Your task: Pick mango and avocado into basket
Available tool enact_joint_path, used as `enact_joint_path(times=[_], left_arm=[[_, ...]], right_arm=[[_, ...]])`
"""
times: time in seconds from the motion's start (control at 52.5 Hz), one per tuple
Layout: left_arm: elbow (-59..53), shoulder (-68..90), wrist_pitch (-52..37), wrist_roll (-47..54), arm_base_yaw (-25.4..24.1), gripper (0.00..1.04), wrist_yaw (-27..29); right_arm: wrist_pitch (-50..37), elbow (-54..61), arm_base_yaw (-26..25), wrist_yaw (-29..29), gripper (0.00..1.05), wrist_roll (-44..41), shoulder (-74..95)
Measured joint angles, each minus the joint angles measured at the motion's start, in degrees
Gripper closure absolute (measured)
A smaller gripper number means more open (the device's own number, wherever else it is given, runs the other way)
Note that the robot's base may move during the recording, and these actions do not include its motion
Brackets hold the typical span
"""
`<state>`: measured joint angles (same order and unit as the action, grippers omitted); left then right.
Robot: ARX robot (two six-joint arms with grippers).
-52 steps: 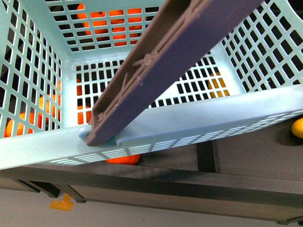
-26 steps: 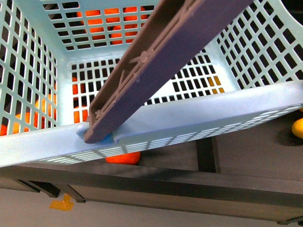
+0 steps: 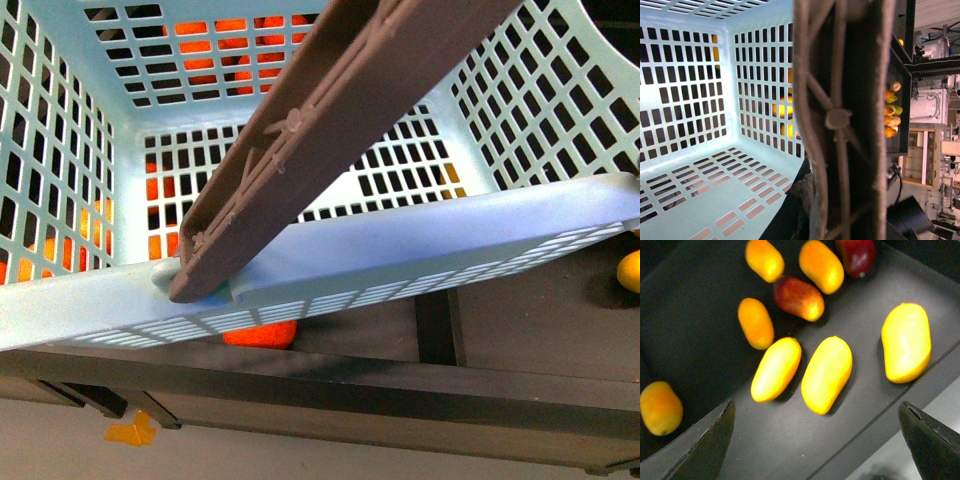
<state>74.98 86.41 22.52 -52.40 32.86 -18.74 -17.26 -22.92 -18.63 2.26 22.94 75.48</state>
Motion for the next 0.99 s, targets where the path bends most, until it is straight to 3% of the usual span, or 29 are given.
enact_joint_path(times=[0.21,0.362,0.514,0.99], left_arm=[[0.00,0.00,0.00,0.00,0.00,1.00,-0.11],[0.00,0.00,0.00,0.00,0.00,1.00,0.04],[0.00,0.00,0.00,0.00,-0.02,1.00,0.07],[0.00,0.00,0.00,0.00,0.00,1.00,0.04]], right_arm=[[-2.12,-9.25,2.47,3.43,0.09,11.47,20.90],[0.33,-18.67,9.20,4.70,0.09,26.71,34.34],[2.67,-26.56,12.72,5.07,0.09,34.36,43.54],[5.81,-35.71,12.35,5.31,0.09,39.21,52.57]])
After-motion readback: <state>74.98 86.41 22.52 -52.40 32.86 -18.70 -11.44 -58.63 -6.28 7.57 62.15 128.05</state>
